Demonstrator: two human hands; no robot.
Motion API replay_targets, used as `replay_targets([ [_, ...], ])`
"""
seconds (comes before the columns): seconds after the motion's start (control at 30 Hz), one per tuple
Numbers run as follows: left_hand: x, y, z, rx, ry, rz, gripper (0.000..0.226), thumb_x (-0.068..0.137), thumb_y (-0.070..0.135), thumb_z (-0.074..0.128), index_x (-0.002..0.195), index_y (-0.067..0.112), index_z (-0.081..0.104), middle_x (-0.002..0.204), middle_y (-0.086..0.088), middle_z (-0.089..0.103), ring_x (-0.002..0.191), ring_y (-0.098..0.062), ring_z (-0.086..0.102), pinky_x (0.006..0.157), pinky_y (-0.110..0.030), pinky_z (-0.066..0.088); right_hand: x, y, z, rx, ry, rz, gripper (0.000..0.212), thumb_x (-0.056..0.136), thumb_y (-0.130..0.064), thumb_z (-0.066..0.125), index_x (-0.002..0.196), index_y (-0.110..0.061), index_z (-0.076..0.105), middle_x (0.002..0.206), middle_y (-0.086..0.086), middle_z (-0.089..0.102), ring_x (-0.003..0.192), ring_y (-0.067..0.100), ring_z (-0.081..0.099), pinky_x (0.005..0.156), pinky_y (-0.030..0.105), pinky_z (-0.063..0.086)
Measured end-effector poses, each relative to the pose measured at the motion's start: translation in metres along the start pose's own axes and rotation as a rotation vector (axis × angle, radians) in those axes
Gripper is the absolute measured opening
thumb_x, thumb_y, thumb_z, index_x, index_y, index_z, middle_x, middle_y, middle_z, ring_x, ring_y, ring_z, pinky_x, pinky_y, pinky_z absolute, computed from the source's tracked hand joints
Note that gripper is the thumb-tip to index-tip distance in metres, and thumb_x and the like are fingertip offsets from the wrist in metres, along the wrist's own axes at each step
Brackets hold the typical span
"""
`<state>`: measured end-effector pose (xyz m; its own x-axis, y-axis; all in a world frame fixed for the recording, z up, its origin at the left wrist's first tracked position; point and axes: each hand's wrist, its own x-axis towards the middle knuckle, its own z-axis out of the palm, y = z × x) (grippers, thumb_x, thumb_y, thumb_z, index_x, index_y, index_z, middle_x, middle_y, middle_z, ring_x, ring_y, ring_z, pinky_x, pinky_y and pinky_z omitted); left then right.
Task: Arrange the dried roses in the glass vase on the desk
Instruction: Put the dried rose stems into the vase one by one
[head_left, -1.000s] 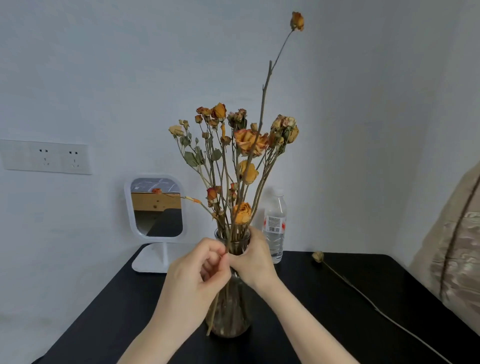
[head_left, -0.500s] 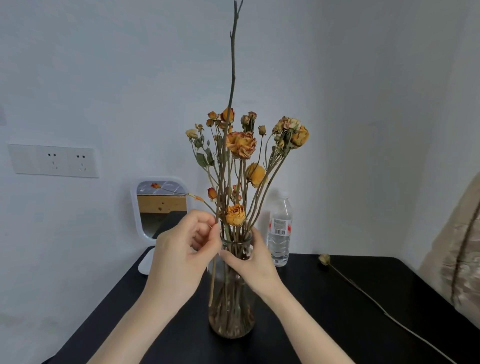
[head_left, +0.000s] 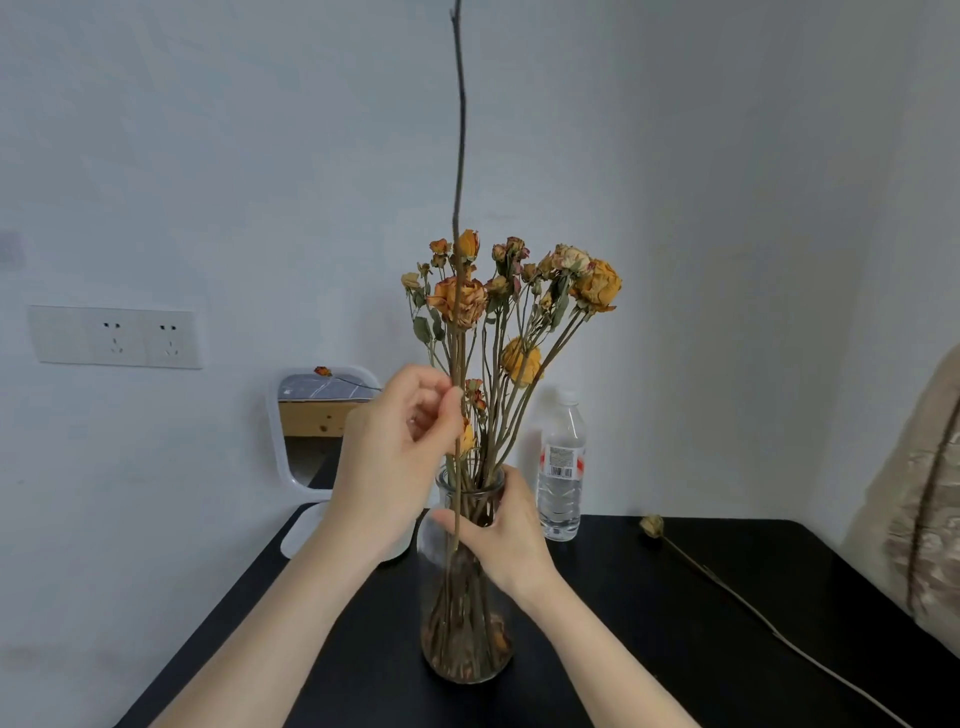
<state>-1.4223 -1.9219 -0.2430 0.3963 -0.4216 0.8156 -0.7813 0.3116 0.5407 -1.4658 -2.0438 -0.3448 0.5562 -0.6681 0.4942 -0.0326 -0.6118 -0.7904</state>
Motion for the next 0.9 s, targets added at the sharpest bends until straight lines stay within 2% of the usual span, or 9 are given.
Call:
replay_targets([
  [0.17, 0.028, 0.007, 0.002, -0.016, 0.087, 0.071, 0.019, 0.089, 0.017, 0.053, 0.081, 0.034, 0.051, 0.063, 0.012, 0.06, 0.058, 0.001, 0.059, 0.053, -0.01, 0.047, 0.0, 0.0, -0.002, -0.029, -0.023, 0.014, 0.06, 0.069, -0.044, 0.077, 0.115, -0.021, 0.048, 0.112, -0.004, 0.055, 0.111, 0.015, 0.051, 0.099, 0.04, 0.044],
  [0.27, 0.039, 0.009, 0.004, 0.056, 0.123, 0.119, 0.01, 0.091, 0.013, 0.053, 0.086, 0.022, 0.051, 0.068, 0.013, 0.058, 0.06, 0.0, 0.059, 0.055, -0.011, 0.049, 0.0, 0.0, -0.003, -0.032, -0.043, 0.024, 0.062, 0.069, -0.046, 0.076, 0.118, -0.02, 0.048, 0.114, -0.004, 0.054, 0.112, 0.015, 0.05, 0.1, 0.041, 0.043],
  [0.43, 0.037, 0.006, 0.011, 0.177, 0.047, 0.14, 0.006, 0.09, 0.013, 0.053, 0.086, 0.018, 0.052, 0.069, 0.006, 0.06, 0.061, -0.003, 0.058, 0.057, -0.018, 0.051, 0.0, -0.001, -0.003, -0.041, -0.044, 0.022, 0.062, 0.069, -0.046, 0.076, 0.118, -0.018, 0.049, 0.114, -0.002, 0.054, 0.112, 0.016, 0.05, 0.099, 0.041, 0.043],
  [0.6, 0.026, -0.005, 0.017, 0.274, 0.024, 0.123, 0.008, 0.087, 0.013, 0.059, 0.089, 0.008, 0.064, 0.064, -0.003, 0.065, 0.058, -0.013, 0.06, 0.061, -0.024, 0.052, 0.0, -0.001, -0.004, -0.038, -0.043, 0.019, 0.061, 0.069, -0.046, 0.076, 0.116, -0.018, 0.049, 0.112, -0.002, 0.054, 0.112, 0.016, 0.05, 0.099, 0.041, 0.043],
  [0.67, 0.025, -0.009, 0.017, 0.308, 0.041, 0.105, 0.008, 0.085, 0.016, 0.062, 0.086, 0.01, 0.067, 0.053, 0.006, 0.056, 0.052, -0.008, 0.055, 0.06, -0.022, 0.05, 0.0, -0.001, -0.004, -0.039, -0.05, 0.017, 0.06, 0.07, -0.046, 0.075, 0.116, -0.019, 0.049, 0.112, -0.002, 0.053, 0.112, 0.017, 0.05, 0.099, 0.041, 0.043],
  [0.73, 0.025, -0.015, 0.017, 0.336, 0.045, 0.051, 0.007, 0.084, 0.02, 0.064, 0.083, 0.014, 0.068, 0.047, 0.01, 0.049, 0.047, -0.008, 0.05, 0.062, -0.026, 0.05, -0.001, -0.001, -0.004, -0.036, -0.055, 0.015, 0.059, 0.07, -0.046, 0.075, 0.116, -0.019, 0.048, 0.112, -0.003, 0.053, 0.112, 0.017, 0.05, 0.099, 0.041, 0.043],
  [0.83, 0.026, -0.02, 0.017, 0.36, -0.002, -0.065, 0.01, 0.082, 0.025, 0.066, 0.083, 0.017, 0.07, 0.046, 0.012, 0.048, 0.047, -0.007, 0.048, 0.064, -0.028, 0.051, -0.001, 0.0, -0.004, -0.039, -0.051, 0.007, 0.059, 0.071, -0.045, 0.074, 0.117, -0.019, 0.048, 0.112, -0.004, 0.053, 0.113, 0.016, 0.049, 0.1, 0.041, 0.042],
  [0.9, 0.025, -0.022, 0.017, 0.419, -0.085, -0.134, 0.011, 0.081, 0.029, 0.066, 0.084, 0.02, 0.07, 0.048, 0.013, 0.049, 0.05, -0.005, 0.05, 0.055, -0.023, 0.044, -0.001, 0.0, -0.004, -0.038, -0.057, 0.006, 0.059, 0.071, -0.046, 0.074, 0.118, -0.02, 0.048, 0.113, -0.003, 0.053, 0.113, 0.015, 0.048, 0.1, 0.04, 0.042],
])
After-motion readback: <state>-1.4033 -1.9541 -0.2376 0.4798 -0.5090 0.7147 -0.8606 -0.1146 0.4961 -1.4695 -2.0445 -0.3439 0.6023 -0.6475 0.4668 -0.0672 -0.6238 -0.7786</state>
